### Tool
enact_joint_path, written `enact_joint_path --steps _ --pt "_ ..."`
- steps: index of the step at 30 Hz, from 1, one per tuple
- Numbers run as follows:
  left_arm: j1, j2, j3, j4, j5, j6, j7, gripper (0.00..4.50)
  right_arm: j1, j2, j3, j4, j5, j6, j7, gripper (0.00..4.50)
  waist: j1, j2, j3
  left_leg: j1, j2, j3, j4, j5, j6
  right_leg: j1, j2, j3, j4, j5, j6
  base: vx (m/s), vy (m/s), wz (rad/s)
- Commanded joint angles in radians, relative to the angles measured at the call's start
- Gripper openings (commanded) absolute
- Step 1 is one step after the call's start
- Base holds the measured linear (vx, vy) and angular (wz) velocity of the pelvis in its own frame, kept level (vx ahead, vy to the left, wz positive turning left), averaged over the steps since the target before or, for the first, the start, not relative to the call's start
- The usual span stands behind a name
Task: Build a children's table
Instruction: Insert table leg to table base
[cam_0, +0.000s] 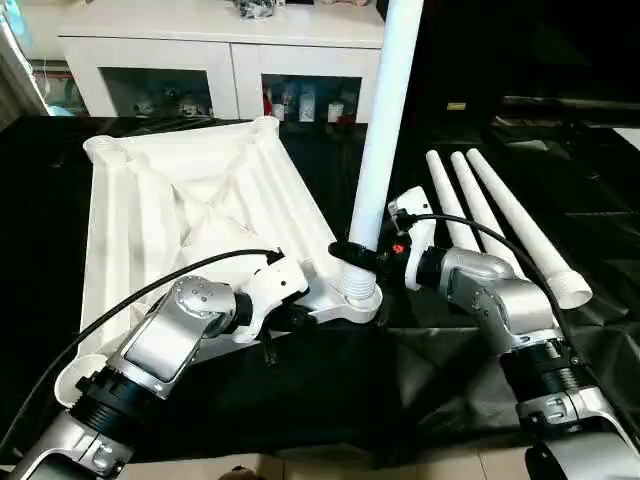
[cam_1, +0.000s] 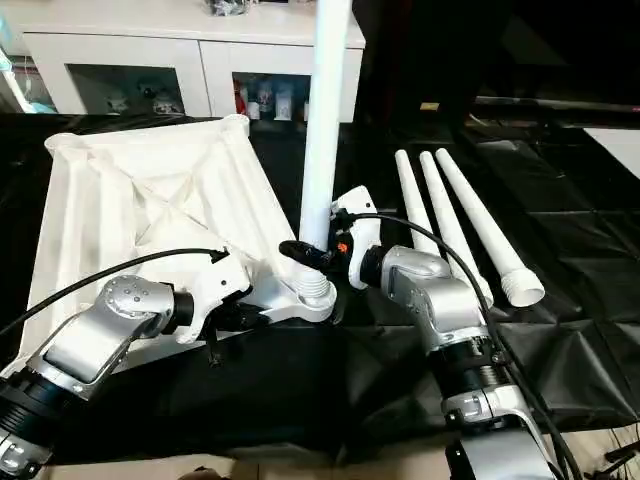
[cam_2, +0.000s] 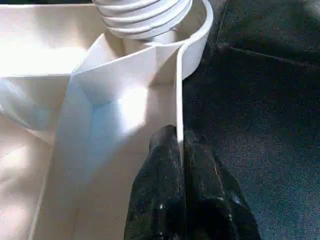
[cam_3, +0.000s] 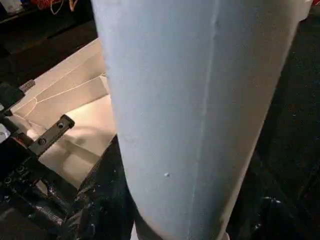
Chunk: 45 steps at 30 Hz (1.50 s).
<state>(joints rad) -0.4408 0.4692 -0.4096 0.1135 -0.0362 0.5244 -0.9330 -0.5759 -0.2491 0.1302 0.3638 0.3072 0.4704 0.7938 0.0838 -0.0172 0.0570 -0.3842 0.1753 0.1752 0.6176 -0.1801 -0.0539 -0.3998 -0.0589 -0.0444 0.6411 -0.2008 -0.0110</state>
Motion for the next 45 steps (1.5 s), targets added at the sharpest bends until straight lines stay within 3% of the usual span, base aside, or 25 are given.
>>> enact_joint_path --steps 1,16,31,34,35,36,37,40,42,44,45 --pt "-0.001 0.005 -0.01 0.001 0.01 0.002 -0.005 0.0 0.028 -0.018 0.022 -0.007 -0.003 0.055 0.022 1.86 -0.004 0.003 -0.062 0.022 0.053 -0.02 -0.088 -0.23 -0.02 0.039 -0.081 0.05 -0.087 -0.225 -0.185 0.0 0.0 0.0" --pt "-0.016 0.005 -0.012 0.022 0.018 -0.013 -0.013 0.0 0.034 -0.094 -0.005 -0.108 0.03 0.106 0.093 1.86 -0.001 0.006 -0.062 0.021 0.053 -0.02 -0.086 -0.227 -0.014 0.039 -0.082 0.049 -0.09 -0.225 -0.192 0.0 0.0 0.0" --pt "-0.026 0.005 -0.017 0.038 0.03 -0.03 -0.025 0.0 0.024 -0.009 -0.036 0.062 -0.004 0.017 -0.006 1.86 -0.004 0.014 -0.06 0.024 0.054 -0.022 -0.09 -0.269 -0.032 0.036 -0.082 0.049 -0.091 -0.23 -0.2 0.0 0.0 0.0" --pt "-0.027 0.006 -0.017 0.042 0.033 -0.035 -0.027 0.0 0.041 -0.005 -0.045 0.069 0.0 0.007 -0.008 1.86 -0.003 0.016 -0.06 0.025 0.054 -0.023 -0.091 -0.289 -0.038 0.035 -0.084 0.05 -0.094 -0.259 -0.193 0.0 0.0 0.0" --pt "-0.028 0.006 -0.016 0.043 0.033 -0.036 -0.027 0.0 0.056 -0.002 -0.054 0.071 0.007 -0.001 -0.01 1.86 -0.003 0.022 -0.06 0.026 0.054 -0.025 -0.093 -0.296 -0.041 0.035 -0.083 0.05 -0.094 -0.258 -0.192 0.0 0.0 0.0" --pt "-0.028 0.007 -0.016 0.043 0.033 -0.037 -0.028 0.0 0.062 0.0 -0.058 0.071 0.01 -0.004 -0.01 1.86 -0.004 0.019 -0.06 0.026 0.054 -0.024 -0.093 -0.299 -0.041 0.034 -0.083 0.05 -0.095 -0.259 -0.191 0.0 0.0 0.0" --pt "-0.029 0.007 -0.015 0.044 0.034 -0.038 -0.029 0.0 0.081 0.004 -0.065 0.071 0.016 -0.014 -0.009 1.86 -0.001 0.027 -0.061 0.026 0.055 -0.027 -0.093 -0.301 -0.044 0.034 -0.084 0.05 -0.093 -0.254 -0.193 0.0 0.0 0.0" --pt "-0.034 0.008 -0.01 0.052 0.034 -0.041 -0.029 0.0 0.124 0.018 -0.081 0.073 0.021 -0.043 -0.016 1.86 -0.002 0.025 -0.062 0.024 0.054 -0.026 -0.093 -0.301 -0.042 0.036 -0.083 0.05 -0.093 -0.221 -0.197 0.0 0.0 0.0" --pt "-0.038 0.008 -0.007 0.058 0.033 -0.043 -0.031 0.0 0.151 0.028 -0.095 0.071 0.026 -0.065 -0.027 1.86 0.0 0.038 -0.062 0.025 0.053 -0.027 -0.093 -0.306 -0.04 0.036 -0.083 0.049 -0.093 -0.218 -0.203 0.0 0.0 0.0" --pt "-0.042 0.009 -0.006 0.062 0.033 -0.044 -0.033 0.0 0.166 0.034 -0.103 0.069 0.028 -0.077 -0.035 1.86 -0.002 0.032 -0.062 0.025 0.053 -0.027 -0.095 -0.319 -0.039 0.037 -0.081 0.048 -0.095 -0.23 -0.202 0.0 0.0 0.0" --pt "-0.042 0.009 -0.006 0.063 0.033 -0.045 -0.033 0.0 0.167 0.034 -0.103 0.069 0.028 -0.078 -0.035 1.86 -0.001 0.035 -0.062 0.026 0.052 -0.026 -0.095 -0.322 -0.038 0.036 -0.082 0.048 -0.097 -0.243 -0.2 0.0 0.0 0.0"
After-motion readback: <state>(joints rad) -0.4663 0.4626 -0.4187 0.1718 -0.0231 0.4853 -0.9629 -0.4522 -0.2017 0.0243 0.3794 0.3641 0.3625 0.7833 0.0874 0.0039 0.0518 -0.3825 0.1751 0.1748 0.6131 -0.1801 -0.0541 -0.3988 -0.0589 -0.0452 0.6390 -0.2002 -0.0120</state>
